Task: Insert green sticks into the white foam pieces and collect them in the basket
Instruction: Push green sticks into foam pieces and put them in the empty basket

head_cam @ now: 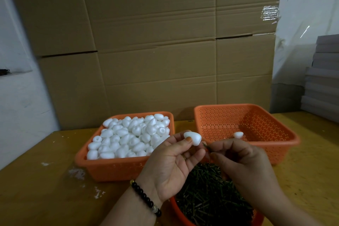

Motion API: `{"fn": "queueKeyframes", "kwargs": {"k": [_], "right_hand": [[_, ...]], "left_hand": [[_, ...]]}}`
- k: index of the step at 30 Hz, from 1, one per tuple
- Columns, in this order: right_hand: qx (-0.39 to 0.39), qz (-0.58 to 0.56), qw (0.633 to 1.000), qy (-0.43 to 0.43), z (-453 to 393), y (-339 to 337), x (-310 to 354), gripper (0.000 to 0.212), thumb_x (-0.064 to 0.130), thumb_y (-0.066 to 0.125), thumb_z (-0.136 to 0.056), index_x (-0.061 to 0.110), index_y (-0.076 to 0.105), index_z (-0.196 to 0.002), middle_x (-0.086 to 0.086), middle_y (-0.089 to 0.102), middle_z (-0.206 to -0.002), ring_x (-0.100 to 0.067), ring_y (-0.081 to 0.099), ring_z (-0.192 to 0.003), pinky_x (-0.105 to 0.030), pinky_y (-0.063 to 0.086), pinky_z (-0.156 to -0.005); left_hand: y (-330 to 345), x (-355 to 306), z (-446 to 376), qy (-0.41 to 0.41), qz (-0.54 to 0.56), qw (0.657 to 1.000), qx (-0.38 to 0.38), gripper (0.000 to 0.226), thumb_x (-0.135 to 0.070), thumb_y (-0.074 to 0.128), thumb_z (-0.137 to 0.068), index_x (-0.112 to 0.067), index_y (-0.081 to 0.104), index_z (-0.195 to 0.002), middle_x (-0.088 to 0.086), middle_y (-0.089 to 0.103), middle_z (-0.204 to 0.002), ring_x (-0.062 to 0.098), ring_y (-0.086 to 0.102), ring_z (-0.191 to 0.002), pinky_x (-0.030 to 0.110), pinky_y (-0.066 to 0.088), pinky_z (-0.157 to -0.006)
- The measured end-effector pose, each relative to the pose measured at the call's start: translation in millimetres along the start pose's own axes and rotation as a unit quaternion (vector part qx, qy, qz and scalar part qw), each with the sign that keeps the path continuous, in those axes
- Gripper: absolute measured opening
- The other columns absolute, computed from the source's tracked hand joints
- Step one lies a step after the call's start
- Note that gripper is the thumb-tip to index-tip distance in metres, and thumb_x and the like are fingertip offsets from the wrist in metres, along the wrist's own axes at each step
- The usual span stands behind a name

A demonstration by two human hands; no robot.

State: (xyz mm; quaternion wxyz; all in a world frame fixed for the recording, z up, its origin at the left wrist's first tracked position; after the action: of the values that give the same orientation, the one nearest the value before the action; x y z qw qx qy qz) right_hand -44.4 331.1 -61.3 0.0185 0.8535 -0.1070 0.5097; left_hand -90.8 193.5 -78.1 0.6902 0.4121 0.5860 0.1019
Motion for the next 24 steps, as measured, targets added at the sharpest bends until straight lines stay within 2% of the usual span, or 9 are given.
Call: {"fn": "queueKeyframes", "kwargs": {"k": [2, 4, 12, 17, 21, 24], "right_hand": [[-0.007, 0.000, 1.000, -0.010, 0, -1, 3, 0.011, 0.008, 0.074, -0.071, 0.013, 0.074, -0.081, -0.008, 0.071, -0.070, -0.007, 0.057, -0.046, -0.015, 0.044, -0.044], [-0.015, 0.010, 1.000, -0.019, 0, -2, 3, 0.013, 0.001, 0.074, -0.073, 0.012, 0.075, -0.081, -0.005, 0.073, -0.072, -0.004, 0.062, -0.052, -0.011, 0.044, -0.048], [-0.039, 0.159, 0.980, -0.110, 2, -5, 10, 0.030, 0.002, 0.076, -0.074, 0.032, 0.074, -0.079, 0.013, 0.072, -0.078, -0.007, 0.068, -0.070, -0.023, 0.055, -0.060], [-0.040, 0.193, 0.963, -0.184, 3, -3, 19, 0.038, -0.001, 0.079, -0.071, 0.035, 0.071, -0.079, 0.017, 0.071, -0.081, -0.002, 0.068, -0.075, -0.013, 0.052, -0.063], [-0.045, 0.212, 0.953, -0.214, 5, -3, 20, 0.040, -0.004, 0.081, -0.067, 0.032, 0.069, -0.080, 0.017, 0.069, -0.079, 0.001, 0.066, -0.073, -0.009, 0.048, -0.063], [-0.056, 0.203, 0.959, -0.191, 4, -6, 14, 0.031, 0.000, 0.081, -0.068, 0.025, 0.069, -0.080, 0.017, 0.068, -0.076, 0.001, 0.065, -0.072, -0.009, 0.048, -0.061]], "left_hand": [[-1, 0, 0, 0.001, -0.002, 1.000, -0.002, 0.031, 0.001, 0.063, -0.077, -0.001, 0.059, -0.107, 0.019, 0.069, -0.095, 0.023, 0.070, -0.080, 0.031, 0.059, -0.067], [-1, 1, 0, 0.000, -0.009, 1.000, 0.000, 0.029, 0.001, 0.063, -0.077, -0.002, 0.060, -0.106, 0.019, 0.070, -0.095, 0.023, 0.070, -0.080, 0.032, 0.059, -0.067], [0, 0, 0, 0.011, -0.029, 1.000, -0.004, 0.035, 0.000, 0.064, -0.075, -0.001, 0.059, -0.109, 0.018, 0.070, -0.094, 0.023, 0.070, -0.081, 0.032, 0.059, -0.067], [0, 3, 1, 0.016, -0.065, 0.998, -0.012, 0.038, -0.001, 0.065, -0.072, -0.002, 0.059, -0.110, 0.016, 0.070, -0.095, 0.022, 0.070, -0.080, 0.031, 0.058, -0.068], [2, 6, 2, 0.016, -0.096, 0.995, -0.011, 0.037, -0.003, 0.065, -0.072, -0.003, 0.060, -0.109, 0.014, 0.072, -0.093, 0.019, 0.070, -0.081, 0.031, 0.057, -0.069], [2, 7, 2, 0.019, -0.103, 0.994, -0.012, 0.036, -0.003, 0.066, -0.071, -0.003, 0.061, -0.107, 0.013, 0.072, -0.092, 0.018, 0.070, -0.080, 0.031, 0.058, -0.069]]}}
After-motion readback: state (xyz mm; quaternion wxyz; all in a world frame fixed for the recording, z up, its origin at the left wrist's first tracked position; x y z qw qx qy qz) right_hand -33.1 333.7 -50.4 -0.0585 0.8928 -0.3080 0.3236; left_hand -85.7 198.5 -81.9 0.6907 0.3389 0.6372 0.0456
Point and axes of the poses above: each hand's wrist, its own z-axis away from the middle knuckle, its own y-axis out of the palm, x = y × z, the point moved 7 cm from there along -z, towards the middle knuckle
